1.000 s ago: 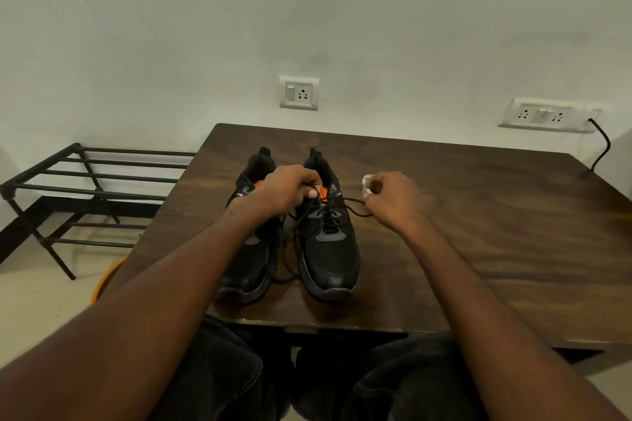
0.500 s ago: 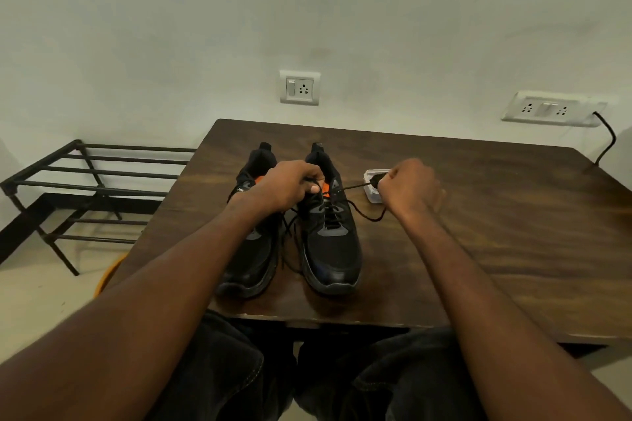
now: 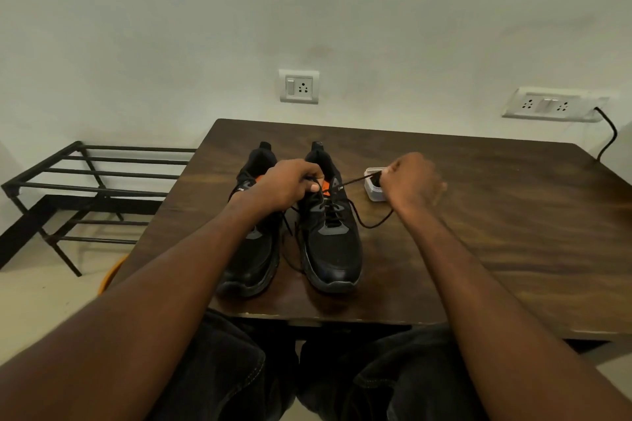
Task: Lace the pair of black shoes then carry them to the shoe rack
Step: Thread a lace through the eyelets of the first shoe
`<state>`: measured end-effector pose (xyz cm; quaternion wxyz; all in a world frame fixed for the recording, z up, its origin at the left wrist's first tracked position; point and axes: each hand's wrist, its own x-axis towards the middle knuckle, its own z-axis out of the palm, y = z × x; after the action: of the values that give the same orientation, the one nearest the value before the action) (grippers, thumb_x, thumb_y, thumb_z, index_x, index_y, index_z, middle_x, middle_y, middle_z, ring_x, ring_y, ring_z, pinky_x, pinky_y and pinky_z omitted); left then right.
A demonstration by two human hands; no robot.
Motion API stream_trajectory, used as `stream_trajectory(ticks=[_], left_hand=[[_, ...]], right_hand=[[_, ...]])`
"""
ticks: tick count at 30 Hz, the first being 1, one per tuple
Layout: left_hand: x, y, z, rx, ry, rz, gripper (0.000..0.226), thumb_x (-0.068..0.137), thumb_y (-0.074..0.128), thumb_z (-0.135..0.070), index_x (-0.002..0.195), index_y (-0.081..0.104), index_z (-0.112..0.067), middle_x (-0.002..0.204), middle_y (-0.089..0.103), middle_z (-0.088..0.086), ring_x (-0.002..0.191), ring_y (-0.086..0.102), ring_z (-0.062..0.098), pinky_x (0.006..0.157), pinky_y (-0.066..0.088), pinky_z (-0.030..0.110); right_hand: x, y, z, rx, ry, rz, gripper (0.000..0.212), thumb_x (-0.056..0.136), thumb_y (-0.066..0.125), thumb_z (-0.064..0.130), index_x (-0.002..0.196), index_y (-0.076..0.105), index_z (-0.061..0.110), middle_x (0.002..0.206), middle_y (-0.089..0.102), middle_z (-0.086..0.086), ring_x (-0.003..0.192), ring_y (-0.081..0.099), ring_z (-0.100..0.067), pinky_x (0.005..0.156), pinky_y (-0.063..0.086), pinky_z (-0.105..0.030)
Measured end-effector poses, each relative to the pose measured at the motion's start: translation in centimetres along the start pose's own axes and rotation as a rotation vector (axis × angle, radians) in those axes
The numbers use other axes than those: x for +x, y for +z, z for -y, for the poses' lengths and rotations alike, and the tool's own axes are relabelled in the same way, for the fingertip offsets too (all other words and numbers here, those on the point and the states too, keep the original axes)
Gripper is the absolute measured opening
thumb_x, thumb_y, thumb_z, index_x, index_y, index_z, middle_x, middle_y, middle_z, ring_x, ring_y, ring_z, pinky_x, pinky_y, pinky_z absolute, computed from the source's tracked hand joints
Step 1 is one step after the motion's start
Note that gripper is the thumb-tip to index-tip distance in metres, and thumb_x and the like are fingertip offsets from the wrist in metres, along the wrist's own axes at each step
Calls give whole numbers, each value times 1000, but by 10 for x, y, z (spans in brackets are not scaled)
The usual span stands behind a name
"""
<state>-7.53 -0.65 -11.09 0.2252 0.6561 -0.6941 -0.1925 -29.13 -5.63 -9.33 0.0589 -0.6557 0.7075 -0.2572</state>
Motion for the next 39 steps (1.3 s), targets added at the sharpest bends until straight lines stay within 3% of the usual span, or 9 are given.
stream_trajectory(ticks=[5, 8, 12, 17, 23, 25, 28, 35, 39], left_hand=[[0, 0, 2, 3, 13, -5, 24, 102, 59, -13, 110, 64, -35, 114, 63, -4, 103, 61, 14, 90, 48, 32], [-1, 2, 2, 37, 24, -14, 29, 101, 60, -10, 106, 60, -38, 111, 62, -4, 102, 60, 15, 90, 50, 35], [-1, 1, 2, 46, 17, -14, 30, 101, 59, -10, 105, 59, -40, 112, 62, -3, 103, 60, 16, 92, 51, 37], [0, -2, 2, -1, 9, 2, 27, 103, 56, -10, 106, 60, -36, 116, 63, -1, 107, 60, 15, 95, 49, 35], [-2, -2, 0, -3, 11, 13, 29, 101, 55, -7, 110, 62, -33, 113, 60, -3, 104, 58, 14, 91, 47, 34], [-3, -2, 1, 15, 17, -4, 29, 101, 57, -8, 108, 61, -36, 111, 61, -3, 101, 59, 14, 92, 51, 37], [-4, -2, 1, 15, 14, -6, 31, 101, 58, -9, 105, 60, -39, 110, 62, -4, 100, 61, 14, 91, 53, 36], [-3, -2, -3, 27, 19, 10, 33, 98, 53, -1, 100, 59, -33, 106, 62, -1, 98, 58, 15, 87, 45, 34], [-3, -1, -2, 14, 23, 3, 35, 97, 53, 1, 99, 59, -34, 102, 60, -5, 95, 56, 13, 83, 41, 31]], right_hand=[[-14, 11, 8, 79, -284, 195, 25, 91, 76, 32, 115, 77, 27, 127, 68, 0, 115, 64, -23, 98, 53, -43], [-21, 14, 23, 95, -377, 337, 13, 92, 77, 33, 105, 79, 30, 115, 68, 6, 108, 63, -17, 99, 52, -48], [-18, 20, 20, 113, -299, 332, 13, 95, 73, 28, 83, 74, 29, 89, 73, 8, 87, 67, -13, 92, 56, -42], [-1, 18, -1, 121, 46, 55, 18, 93, 64, 24, 98, 79, 15, 102, 77, -10, 95, 71, -33, 77, 52, -34], [-11, 26, 13, 191, -264, 325, 19, 94, 74, 32, 112, 76, 26, 119, 71, 4, 112, 65, -19, 99, 53, -46], [-13, 30, 19, 211, -298, 415, 5, 91, 78, 34, 91, 75, 31, 97, 74, 8, 96, 69, -14, 92, 57, -47], [-14, 34, 19, 234, -273, 403, 21, 91, 77, 26, 72, 69, 29, 84, 74, 6, 87, 70, -14, 87, 59, -45], [-4, 37, 16, 818, 298, 443, 22, 96, 45, -4, 110, 62, -7, 95, 76, -25, 87, 77, -37, 81, 61, -59], [-10, 34, 16, 532, -33, 458, 17, 97, 66, 19, 114, 63, 16, 109, 72, -8, 98, 70, -23, 87, 61, -47]])
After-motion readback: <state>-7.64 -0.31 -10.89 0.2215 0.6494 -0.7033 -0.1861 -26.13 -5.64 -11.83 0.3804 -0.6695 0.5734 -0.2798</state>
